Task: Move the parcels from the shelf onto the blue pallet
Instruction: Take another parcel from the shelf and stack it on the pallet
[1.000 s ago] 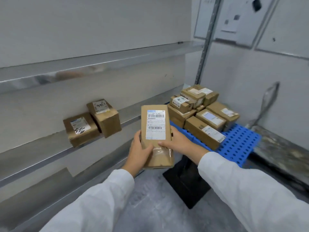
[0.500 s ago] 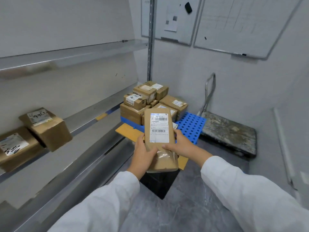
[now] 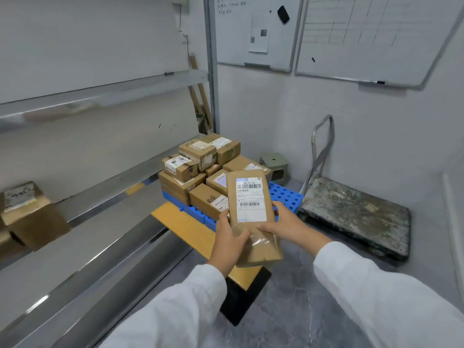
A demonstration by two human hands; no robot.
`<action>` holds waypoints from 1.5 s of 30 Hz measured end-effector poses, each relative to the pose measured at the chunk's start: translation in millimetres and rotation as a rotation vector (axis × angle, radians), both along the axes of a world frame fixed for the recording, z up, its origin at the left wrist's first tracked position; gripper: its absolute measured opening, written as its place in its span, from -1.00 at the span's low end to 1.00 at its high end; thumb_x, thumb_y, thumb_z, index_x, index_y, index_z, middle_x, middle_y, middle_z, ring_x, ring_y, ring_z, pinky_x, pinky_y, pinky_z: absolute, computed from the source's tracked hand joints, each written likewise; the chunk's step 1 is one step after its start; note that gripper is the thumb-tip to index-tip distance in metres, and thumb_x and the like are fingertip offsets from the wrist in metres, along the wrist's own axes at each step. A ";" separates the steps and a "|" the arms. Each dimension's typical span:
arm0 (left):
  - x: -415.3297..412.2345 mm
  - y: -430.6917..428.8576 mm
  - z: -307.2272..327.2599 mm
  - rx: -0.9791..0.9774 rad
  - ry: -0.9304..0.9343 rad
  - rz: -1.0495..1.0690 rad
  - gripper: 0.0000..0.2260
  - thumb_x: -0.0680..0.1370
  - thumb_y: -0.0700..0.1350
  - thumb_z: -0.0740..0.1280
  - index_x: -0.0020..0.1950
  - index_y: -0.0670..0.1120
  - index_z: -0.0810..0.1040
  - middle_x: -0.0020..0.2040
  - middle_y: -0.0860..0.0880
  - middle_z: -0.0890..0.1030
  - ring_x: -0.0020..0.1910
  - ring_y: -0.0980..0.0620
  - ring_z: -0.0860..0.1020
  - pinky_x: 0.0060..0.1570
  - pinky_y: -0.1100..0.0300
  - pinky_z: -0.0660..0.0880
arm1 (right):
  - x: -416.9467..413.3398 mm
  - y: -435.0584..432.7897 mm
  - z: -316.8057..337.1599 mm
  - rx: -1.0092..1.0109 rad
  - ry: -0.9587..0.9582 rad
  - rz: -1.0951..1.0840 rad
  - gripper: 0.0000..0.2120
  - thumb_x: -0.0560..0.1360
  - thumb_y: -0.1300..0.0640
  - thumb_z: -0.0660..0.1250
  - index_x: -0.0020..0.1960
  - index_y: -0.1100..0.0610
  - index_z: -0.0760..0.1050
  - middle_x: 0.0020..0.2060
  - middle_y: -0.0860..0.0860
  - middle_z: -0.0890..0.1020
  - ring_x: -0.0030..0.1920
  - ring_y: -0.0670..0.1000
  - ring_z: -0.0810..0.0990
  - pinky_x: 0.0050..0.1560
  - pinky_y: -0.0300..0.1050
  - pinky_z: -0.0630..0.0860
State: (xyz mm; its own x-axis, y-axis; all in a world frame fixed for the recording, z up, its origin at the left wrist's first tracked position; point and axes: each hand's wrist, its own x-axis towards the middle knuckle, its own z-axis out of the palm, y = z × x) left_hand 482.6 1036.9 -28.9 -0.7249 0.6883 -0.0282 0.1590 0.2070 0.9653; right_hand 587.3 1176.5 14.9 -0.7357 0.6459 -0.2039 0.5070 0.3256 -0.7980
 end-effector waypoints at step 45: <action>-130.0 130.7 -85.1 -0.073 -0.269 0.745 -0.39 0.50 -0.05 0.40 0.46 0.13 0.17 0.30 -0.03 0.41 0.17 -0.02 0.52 0.17 -0.04 0.54 | -263.7 173.9 -76.5 -0.101 -0.282 0.803 -0.27 0.38 0.07 0.50 0.43 0.09 0.20 0.24 -0.02 0.51 0.19 -0.02 0.51 0.20 -0.07 0.48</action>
State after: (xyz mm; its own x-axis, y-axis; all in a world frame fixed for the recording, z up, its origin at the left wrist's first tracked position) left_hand 352.5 1167.6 -114.0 -0.9557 0.0145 -0.2939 -0.2827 0.2316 0.9308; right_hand 323.6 1350.3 -61.7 -0.8754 -0.0803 -0.4768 0.3374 0.6050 -0.7213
